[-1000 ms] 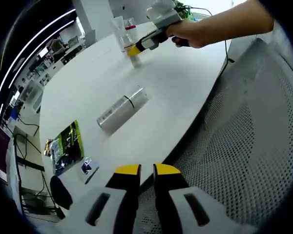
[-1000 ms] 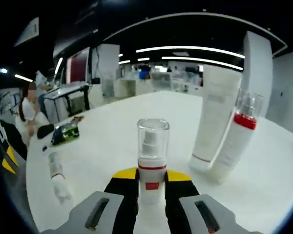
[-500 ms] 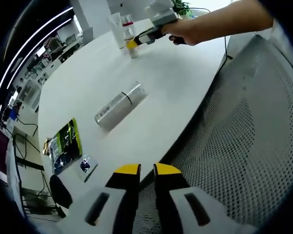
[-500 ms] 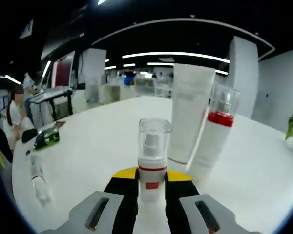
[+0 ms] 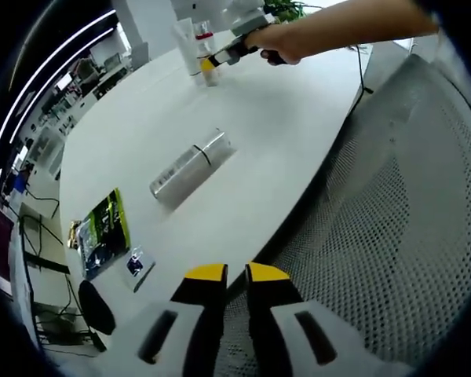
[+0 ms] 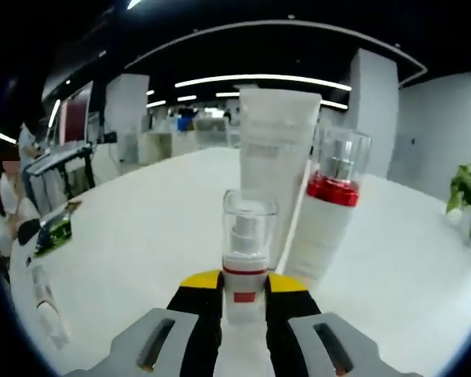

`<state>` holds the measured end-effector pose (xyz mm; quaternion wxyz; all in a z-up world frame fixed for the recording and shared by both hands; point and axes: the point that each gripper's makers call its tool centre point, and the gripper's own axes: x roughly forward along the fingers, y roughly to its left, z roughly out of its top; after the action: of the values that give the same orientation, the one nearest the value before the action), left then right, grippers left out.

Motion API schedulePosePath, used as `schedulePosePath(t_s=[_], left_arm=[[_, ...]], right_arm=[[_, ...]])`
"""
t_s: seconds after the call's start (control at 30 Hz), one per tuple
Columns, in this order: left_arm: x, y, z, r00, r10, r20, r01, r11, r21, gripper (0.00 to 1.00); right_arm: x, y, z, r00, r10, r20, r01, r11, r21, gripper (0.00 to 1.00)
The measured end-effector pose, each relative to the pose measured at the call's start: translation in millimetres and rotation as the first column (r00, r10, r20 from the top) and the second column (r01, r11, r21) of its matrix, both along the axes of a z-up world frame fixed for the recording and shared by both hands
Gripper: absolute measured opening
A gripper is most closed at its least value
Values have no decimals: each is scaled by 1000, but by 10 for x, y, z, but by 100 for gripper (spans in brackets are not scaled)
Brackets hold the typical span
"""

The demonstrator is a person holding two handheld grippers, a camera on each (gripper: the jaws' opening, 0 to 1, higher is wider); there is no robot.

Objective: Arrange the skincare products in the storage area until every visible bottle or jar stands upright without overlapping.

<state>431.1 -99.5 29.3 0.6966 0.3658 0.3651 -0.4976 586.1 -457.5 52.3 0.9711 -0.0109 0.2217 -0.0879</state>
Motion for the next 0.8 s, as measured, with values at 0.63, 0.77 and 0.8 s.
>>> schedulePosePath(t_s=[0.63,0.77,0.8], left_arm=[[-5,11,-6,1000,2,-5,-2,1000,7,2],[-9,13,-8,1000,1,-7,-1,1000,9,2],[-10,13,-9,1000,1,-7,-1,1000,9,2]], right_arm=[[-139,38,-238,994,-11,-104,27,988,153,25],[-243,-23,-254,993,-13,-119,29,991,134,22],[-263,-53,-260,993,-20,-119,37,990,138,21]])
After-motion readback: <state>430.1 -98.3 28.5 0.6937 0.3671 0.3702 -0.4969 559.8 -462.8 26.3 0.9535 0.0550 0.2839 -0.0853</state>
